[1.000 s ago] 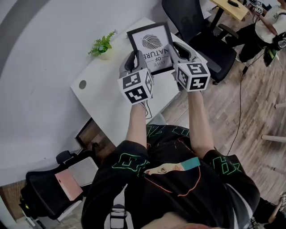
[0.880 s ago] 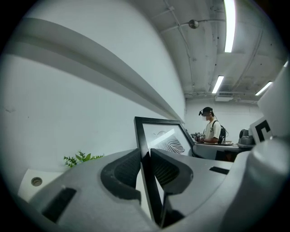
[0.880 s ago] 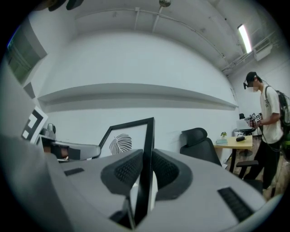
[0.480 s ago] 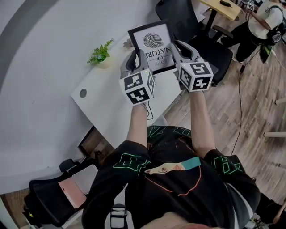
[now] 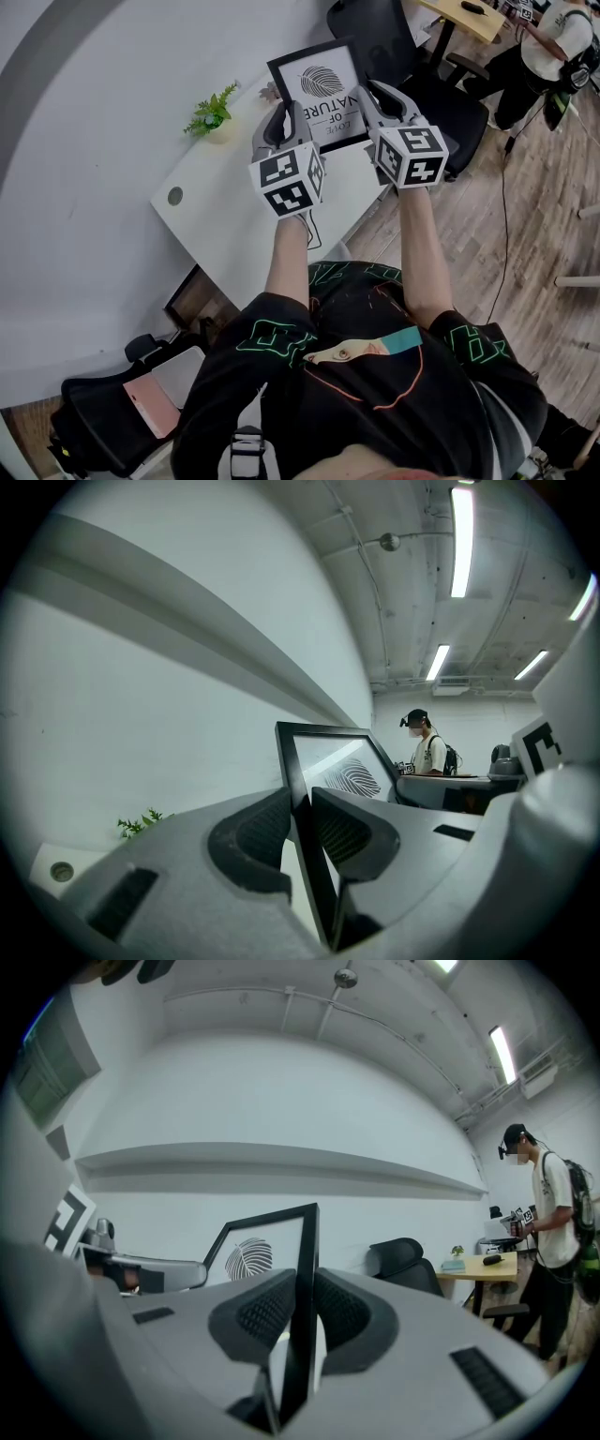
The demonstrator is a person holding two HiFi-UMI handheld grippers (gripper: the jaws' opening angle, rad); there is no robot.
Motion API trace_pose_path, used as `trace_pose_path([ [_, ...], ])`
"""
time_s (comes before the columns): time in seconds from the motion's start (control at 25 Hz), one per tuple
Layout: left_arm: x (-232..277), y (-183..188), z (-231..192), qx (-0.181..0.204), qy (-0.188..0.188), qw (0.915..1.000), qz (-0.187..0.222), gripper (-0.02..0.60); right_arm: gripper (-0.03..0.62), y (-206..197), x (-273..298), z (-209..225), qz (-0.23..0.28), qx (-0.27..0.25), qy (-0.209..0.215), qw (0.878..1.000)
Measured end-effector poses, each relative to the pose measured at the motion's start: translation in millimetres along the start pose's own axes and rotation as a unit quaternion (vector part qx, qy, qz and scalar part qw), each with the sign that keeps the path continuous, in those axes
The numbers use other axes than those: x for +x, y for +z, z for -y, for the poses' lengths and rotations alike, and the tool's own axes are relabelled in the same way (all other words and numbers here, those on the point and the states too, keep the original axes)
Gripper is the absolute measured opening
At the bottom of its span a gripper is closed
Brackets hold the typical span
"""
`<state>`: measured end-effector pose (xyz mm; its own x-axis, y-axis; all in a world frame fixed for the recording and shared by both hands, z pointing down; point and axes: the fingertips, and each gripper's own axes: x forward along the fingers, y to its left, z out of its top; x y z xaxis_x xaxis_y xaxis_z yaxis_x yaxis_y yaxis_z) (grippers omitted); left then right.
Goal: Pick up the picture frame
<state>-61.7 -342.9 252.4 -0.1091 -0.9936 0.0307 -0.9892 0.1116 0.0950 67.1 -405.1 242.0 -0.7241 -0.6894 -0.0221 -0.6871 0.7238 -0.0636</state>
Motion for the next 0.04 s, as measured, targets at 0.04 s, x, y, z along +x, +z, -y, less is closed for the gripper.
trace_pose_path([
  [0.04, 0.4, 0.2, 0.0, 0.001, -0.001, 1.0, 0.001, 0.075, 0.071, 0.5, 0.4, 0.3, 0.001, 0.0, 0.0, 1.0],
])
